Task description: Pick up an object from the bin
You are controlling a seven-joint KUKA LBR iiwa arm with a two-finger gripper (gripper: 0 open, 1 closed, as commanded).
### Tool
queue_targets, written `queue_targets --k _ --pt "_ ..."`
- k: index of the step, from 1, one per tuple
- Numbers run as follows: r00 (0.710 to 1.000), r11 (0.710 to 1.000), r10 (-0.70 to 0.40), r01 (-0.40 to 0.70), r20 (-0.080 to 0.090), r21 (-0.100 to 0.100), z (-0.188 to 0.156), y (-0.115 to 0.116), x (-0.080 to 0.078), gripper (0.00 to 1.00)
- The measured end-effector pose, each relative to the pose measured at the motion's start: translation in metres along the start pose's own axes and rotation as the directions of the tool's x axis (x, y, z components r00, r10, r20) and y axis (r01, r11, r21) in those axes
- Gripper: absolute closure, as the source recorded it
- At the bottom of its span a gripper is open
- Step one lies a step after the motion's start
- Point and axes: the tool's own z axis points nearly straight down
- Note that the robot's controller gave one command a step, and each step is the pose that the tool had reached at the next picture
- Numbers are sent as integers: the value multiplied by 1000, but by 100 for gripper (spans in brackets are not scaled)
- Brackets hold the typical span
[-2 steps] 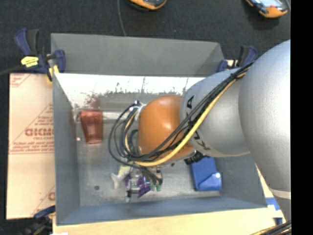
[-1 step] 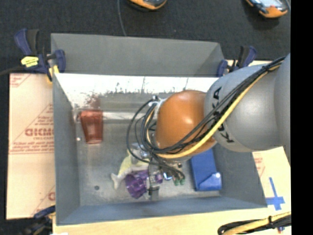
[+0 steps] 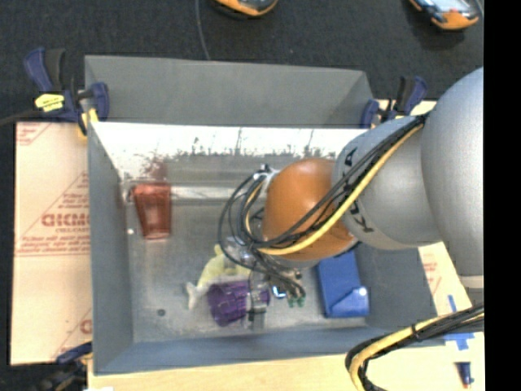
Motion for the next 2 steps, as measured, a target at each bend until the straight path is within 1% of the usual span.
queue_targets --k 1,2 --pt "883 883 -470 470 9 3 -6 -14 -49 100" --pt "883 883 -469 469 8 2 -6 -13 -49 100"
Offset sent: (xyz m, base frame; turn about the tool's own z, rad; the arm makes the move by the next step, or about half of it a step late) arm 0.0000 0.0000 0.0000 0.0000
